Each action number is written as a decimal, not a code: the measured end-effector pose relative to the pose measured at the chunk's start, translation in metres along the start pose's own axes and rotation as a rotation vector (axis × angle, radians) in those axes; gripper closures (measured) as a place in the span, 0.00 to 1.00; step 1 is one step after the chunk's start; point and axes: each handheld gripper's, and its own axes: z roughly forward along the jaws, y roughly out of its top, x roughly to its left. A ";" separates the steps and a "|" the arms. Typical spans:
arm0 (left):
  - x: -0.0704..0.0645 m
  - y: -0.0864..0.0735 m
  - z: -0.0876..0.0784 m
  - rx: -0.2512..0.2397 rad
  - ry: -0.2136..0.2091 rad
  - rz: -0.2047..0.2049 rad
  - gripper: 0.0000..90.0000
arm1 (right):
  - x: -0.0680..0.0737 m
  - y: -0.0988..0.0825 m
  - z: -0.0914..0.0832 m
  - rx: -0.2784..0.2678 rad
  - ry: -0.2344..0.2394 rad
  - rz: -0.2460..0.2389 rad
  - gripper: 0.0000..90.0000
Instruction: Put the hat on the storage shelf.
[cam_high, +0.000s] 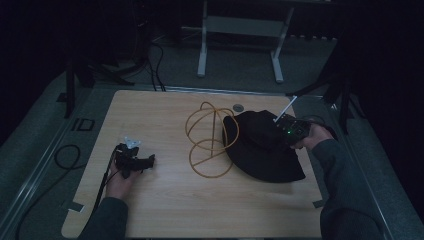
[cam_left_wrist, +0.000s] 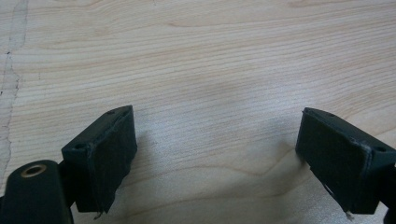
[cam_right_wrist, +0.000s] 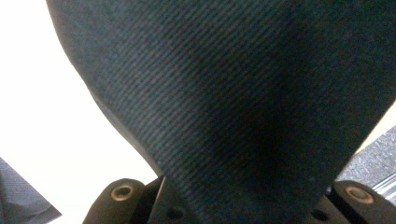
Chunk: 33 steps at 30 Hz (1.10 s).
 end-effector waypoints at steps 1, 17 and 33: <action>0.000 0.000 0.000 -0.001 0.000 -0.001 0.14 | 0.000 0.000 -0.001 0.000 -0.002 -0.002 0.97; 0.000 0.000 0.000 -0.001 0.000 -0.001 0.14 | -0.005 -0.004 -0.020 -0.051 -0.011 0.015 0.97; 0.000 0.000 0.000 -0.001 0.000 0.000 0.14 | -0.009 -0.003 -0.050 -0.137 -0.025 0.033 0.97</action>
